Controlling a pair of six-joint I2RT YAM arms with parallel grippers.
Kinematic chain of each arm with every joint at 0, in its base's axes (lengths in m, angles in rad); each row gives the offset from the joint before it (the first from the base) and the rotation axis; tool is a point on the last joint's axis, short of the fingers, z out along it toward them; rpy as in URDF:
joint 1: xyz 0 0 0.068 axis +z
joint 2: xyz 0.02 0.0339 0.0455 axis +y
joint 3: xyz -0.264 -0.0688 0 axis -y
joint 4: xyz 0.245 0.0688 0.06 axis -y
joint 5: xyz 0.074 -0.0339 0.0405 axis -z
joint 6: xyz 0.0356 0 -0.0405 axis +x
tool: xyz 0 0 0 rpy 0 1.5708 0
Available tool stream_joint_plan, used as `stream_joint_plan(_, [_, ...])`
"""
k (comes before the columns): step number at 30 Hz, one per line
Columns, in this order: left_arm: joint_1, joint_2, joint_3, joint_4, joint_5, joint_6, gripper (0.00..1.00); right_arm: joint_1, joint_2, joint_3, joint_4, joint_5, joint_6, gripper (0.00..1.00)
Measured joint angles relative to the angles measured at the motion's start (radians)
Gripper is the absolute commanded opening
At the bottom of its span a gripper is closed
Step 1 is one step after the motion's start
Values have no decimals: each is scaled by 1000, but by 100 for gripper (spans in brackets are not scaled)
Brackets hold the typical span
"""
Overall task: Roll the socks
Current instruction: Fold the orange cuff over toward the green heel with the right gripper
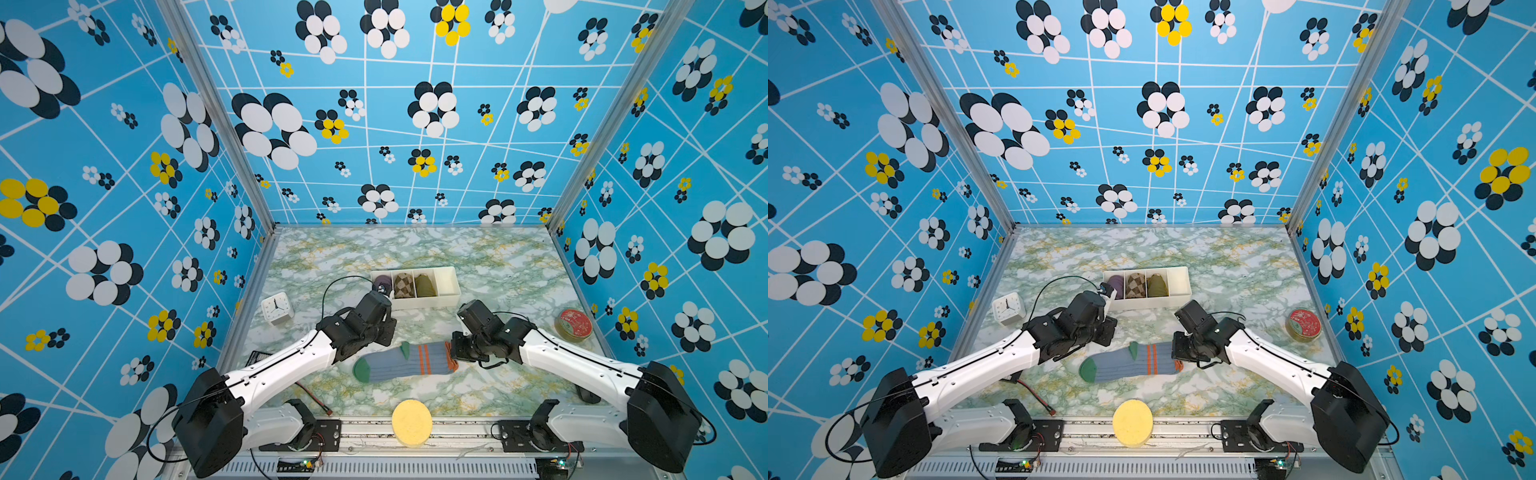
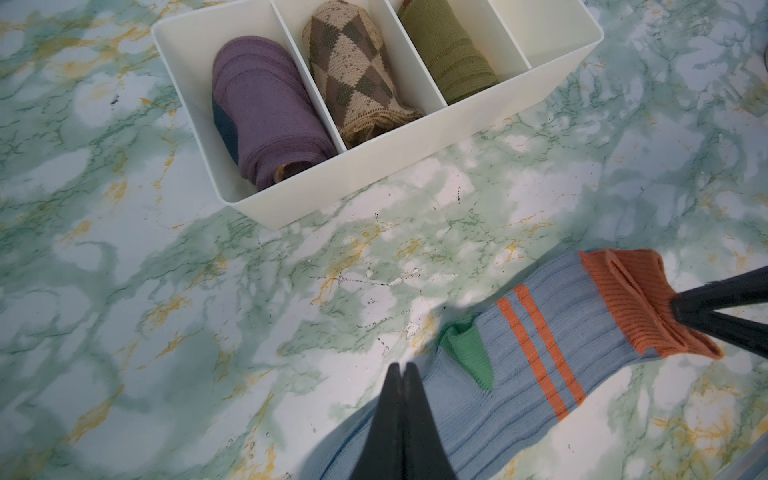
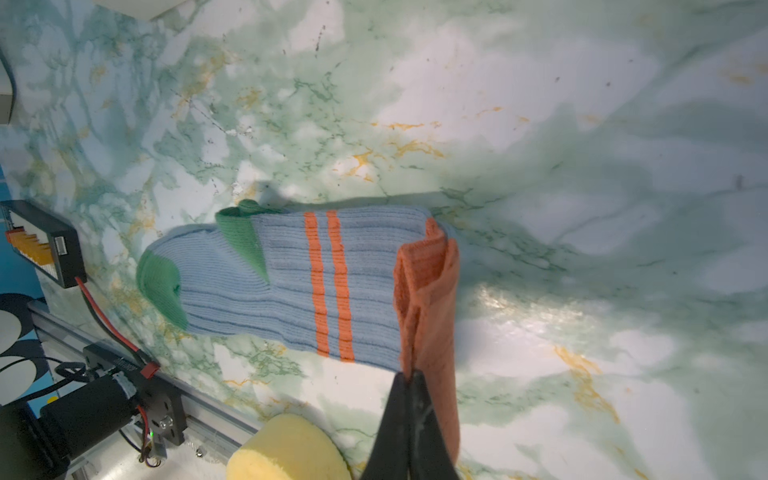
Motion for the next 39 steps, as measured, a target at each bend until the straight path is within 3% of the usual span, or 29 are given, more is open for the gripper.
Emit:
stream_joint_plan(16, [1, -14, 0, 8, 5, 0, 2, 93, 185, 104, 132, -50, 27, 0])
stream_joint_plan(28, [9, -15, -2, 11, 20, 0, 2, 119, 234, 111, 155, -86, 30, 0])
stream_joint_plan(37, [11, -5, -6, 53, 102, 0, 0, 119, 236, 79, 128, -85, 30, 0])
stream_joint_plan(39, [11, 10, -6, 67, 126, 0, 0, 119, 246, 79, 126, -83, 30, 4])
